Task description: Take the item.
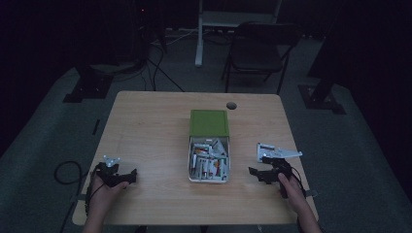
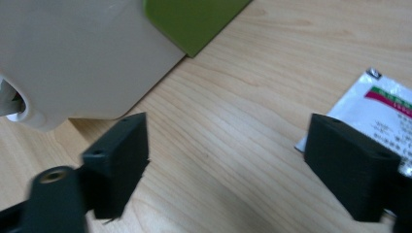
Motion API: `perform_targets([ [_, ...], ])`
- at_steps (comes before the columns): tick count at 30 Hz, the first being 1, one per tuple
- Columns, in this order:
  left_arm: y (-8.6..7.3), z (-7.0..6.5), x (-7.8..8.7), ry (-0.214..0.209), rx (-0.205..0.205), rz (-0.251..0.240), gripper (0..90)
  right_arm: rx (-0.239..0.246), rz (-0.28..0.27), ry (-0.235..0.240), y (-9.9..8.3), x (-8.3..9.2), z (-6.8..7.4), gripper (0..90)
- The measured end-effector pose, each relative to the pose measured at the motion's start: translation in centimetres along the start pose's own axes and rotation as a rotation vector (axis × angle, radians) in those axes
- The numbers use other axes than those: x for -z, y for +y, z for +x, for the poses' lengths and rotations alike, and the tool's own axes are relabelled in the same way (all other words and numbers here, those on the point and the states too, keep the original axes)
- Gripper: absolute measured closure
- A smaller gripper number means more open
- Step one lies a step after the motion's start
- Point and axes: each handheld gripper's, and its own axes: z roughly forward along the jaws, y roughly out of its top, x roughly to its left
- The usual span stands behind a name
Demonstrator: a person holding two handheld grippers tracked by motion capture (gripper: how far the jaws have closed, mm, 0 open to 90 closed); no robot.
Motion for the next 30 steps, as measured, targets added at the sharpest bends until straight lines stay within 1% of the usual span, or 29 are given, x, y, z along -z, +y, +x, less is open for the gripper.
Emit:
perform_targets([
  [2,0.0,0.0,0.0,0.0,0.0,0.0,0.9,0.021,-0.018,0.001,0.0,-0.2,0.4,20.6],
  [5,0.0,0.0,0.0,0.0,0.0,0.001,0.9,0.067,-0.022,0.029,-0.2,-0.5,1.1,20.8],
  [7,0.0,0.0,0.0,0.0,0.002,0.0,0.9,0.116,-0.019,0.023,-0.5,-0.8,1.7,20.8],
  [8,0.0,0.0,0.0,0.0,0.002,-0.001,0.8,0.132,-0.016,0.021,-0.6,-1.0,1.9,20.8],
  [10,0.0,0.0,0.0,0.0,0.001,0.0,0.9,0.163,-0.009,0.023,-0.9,-1.2,2.3,20.7],
  [11,0.0,0.0,0.0,0.0,0.001,0.0,0.9,0.163,-0.009,0.023,-0.9,-1.2,2.3,20.7],
  [12,0.0,0.0,0.0,0.0,0.001,0.0,0.9,0.186,-0.008,0.031,-1.1,-1.3,2.6,20.7],
  [13,0.0,0.0,0.0,0.0,0.001,0.0,0.9,0.204,0.012,0.058,-1.4,-1.5,3.0,20.8],
  [14,0.0,0.0,0.0,0.0,0.001,0.0,0.9,0.216,0.019,0.077,-1.5,-1.5,3.1,20.7],
  [16,0.0,0.0,0.0,0.0,0.001,0.0,0.9,0.232,0.035,0.109,-1.7,-1.7,3.3,20.8],
  [18,0.0,0.0,0.0,0.0,0.001,0.0,0.9,0.253,0.053,0.131,-2.0,-1.9,3.5,20.7],
  [20,0.0,0.0,0.0,0.0,0.001,0.001,0.8,0.266,0.076,0.142,-2.3,-2.1,3.6,20.8],
  [22,0.0,0.0,0.0,0.0,0.001,0.0,0.8,0.29,0.097,0.153,-2.5,-2.3,3.7,20.7],
  [23,0.0,0.0,0.0,0.0,0.001,0.0,0.8,0.29,0.097,0.153,-2.5,-2.3,3.7,20.7],
  [24,0.0,0.0,0.0,0.0,0.001,0.0,0.8,0.317,0.116,0.16,-2.8,-2.6,3.9,20.7],
  [25,0.0,0.0,0.0,0.0,0.001,0.0,0.9,0.328,0.134,0.168,-2.8,-2.7,3.9,20.0],
  [27,0.0,0.0,0.0,0.0,0.001,0.0,0.9,0.348,0.128,0.172,-2.9,-3.0,4.1,19.0],
  [28,0.0,0.0,0.0,0.0,0.001,0.0,0.9,0.333,0.129,0.175,-2.9,-3.0,4.1,19.1],
  [29,0.0,0.0,0.0,0.0,0.001,0.0,0.8,0.328,0.132,0.185,-2.8,-3.0,4.0,19.1],
  [30,0.0,0.0,0.0,0.0,0.001,0.0,0.9,0.33,0.127,0.18,-2.8,-3.1,4.0,19.0],
])
